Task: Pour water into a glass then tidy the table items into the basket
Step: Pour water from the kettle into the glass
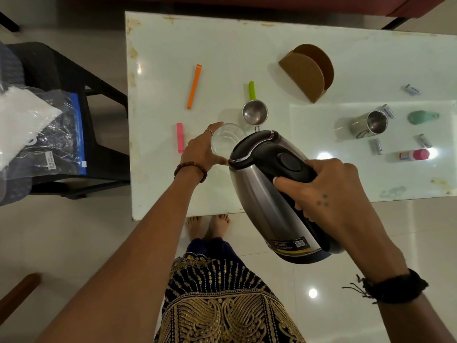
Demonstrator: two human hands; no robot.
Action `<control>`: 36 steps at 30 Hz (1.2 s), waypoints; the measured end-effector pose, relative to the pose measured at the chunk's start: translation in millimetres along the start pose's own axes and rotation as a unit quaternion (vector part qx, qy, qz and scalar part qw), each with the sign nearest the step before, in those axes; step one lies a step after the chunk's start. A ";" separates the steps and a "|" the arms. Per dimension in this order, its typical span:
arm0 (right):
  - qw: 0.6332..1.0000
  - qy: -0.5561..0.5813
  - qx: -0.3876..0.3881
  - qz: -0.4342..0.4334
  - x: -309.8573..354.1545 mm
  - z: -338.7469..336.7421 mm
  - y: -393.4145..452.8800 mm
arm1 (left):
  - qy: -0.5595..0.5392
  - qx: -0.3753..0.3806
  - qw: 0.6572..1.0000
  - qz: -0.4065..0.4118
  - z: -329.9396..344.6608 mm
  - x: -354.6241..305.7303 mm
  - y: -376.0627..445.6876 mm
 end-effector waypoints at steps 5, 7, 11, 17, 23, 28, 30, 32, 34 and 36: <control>1.000 0.001 -0.010 0.003 0.5 -4.6 -1.9 | 0.000 0.001 1.000 -0.001 0.7 2.2 0.9; 1.000 -0.002 -0.007 0.002 1.2 -4.3 -2.4 | 0.003 0.001 1.000 -0.003 0.9 2.6 1.1; 1.000 -0.002 0.000 0.005 2.1 -4.2 -4.4 | -0.013 0.000 1.000 -0.003 -0.1 1.8 0.3; 1.000 0.001 0.004 0.006 0.0 -5.8 -7.3 | 0.000 0.003 1.000 -0.009 0.3 2.3 0.0; 1.000 -0.001 0.004 0.004 -2.5 -7.1 -10.3 | 0.002 0.005 1.000 -0.014 0.8 1.8 -0.9; 1.000 -0.004 0.003 0.007 -3.7 -8.9 -9.2 | 0.006 0.000 1.000 -0.016 -1.1 1.5 -0.6; 1.000 -0.005 0.005 0.007 -3.9 -9.1 -8.9 | 0.006 -0.002 1.000 -0.017 -1.3 1.5 -0.6; 1.000 -0.007 0.011 0.005 -4.3 -8.4 -8.5 | 0.004 -0.004 1.000 -0.018 -1.5 1.4 -0.7; 1.000 -0.008 0.014 0.008 -5.6 -7.5 -7.7 | 0.005 -0.002 1.000 -0.018 -1.3 1.2 -0.7; 1.000 -0.008 0.017 0.009 -5.7 -7.1 -7.1 | 0.007 -0.001 1.000 -0.016 -1.0 0.6 -0.7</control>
Point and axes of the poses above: each hand's wrist, its own y-axis towards the middle knuckle, its own z-axis out of the palm, x = y × z, the point moved 10 cm from there along y, towards the middle knuckle, and after that the axes turned 12 degrees about -y, right-handed, at the moved point
